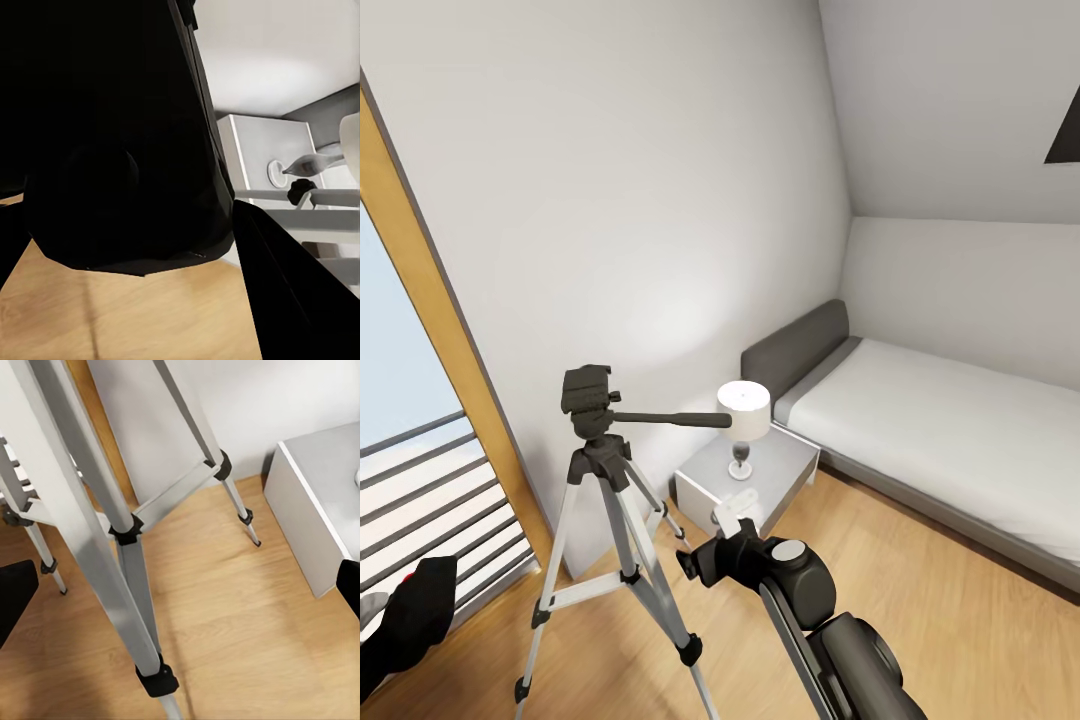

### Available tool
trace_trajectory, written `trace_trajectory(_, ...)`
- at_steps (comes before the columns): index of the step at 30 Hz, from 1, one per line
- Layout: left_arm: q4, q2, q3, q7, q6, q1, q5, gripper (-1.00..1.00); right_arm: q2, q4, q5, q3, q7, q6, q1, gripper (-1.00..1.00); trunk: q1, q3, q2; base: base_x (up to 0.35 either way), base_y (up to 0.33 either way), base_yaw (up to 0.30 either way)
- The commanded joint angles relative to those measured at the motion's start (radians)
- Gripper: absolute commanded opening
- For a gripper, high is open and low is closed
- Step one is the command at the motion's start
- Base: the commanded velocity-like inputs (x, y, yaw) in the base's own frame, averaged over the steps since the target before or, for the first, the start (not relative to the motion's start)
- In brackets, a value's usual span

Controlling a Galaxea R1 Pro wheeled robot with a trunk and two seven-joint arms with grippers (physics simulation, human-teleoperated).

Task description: Attach the digital camera to the camera tripod in the bedroom.

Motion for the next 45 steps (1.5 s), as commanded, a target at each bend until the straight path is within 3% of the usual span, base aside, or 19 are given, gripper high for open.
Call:
trace_trajectory(1, -0.001, 0.0, 0.002, -0.006, 0.005, 0.0, -0.001, -1.0, 0.0, -0.001, 0.004, 0.0, 0.006, 0.007, -0.001, 1.0, 0.0, -0.001, -0.001, 0.0, 0.0, 0.0)
trace_trajectory(8, -0.003, 0.0, 0.002, -0.007, 0.007, 0.0, 0.001, -1.0, -0.003, 0.02, 0.0, -0.003, 0.007, 0.123, 0.0, 1.0, 0.0, -0.001, -0.001, 0.0, 0.0, 0.0)
trace_trajectory(17, -0.01, -0.001, 0.001, -0.008, 0.01, 0.0, 0.001, -1.0, -0.002, 0.047, 0.001, -0.061, 0.007, 0.123, 0.001, 1.0, 0.0, -0.001, -0.001, 0.0, 0.0, 0.0)
trace_trajectory(45, -0.012, 0.0, 0.002, -0.009, 0.011, 0.0, 0.001, -1.0, -0.006, 0.161, -0.001, -0.08, 0.012, 0.123, 0.025, 1.0, 0.0, -0.001, -0.001, 0.0, 0.0, 0.0)
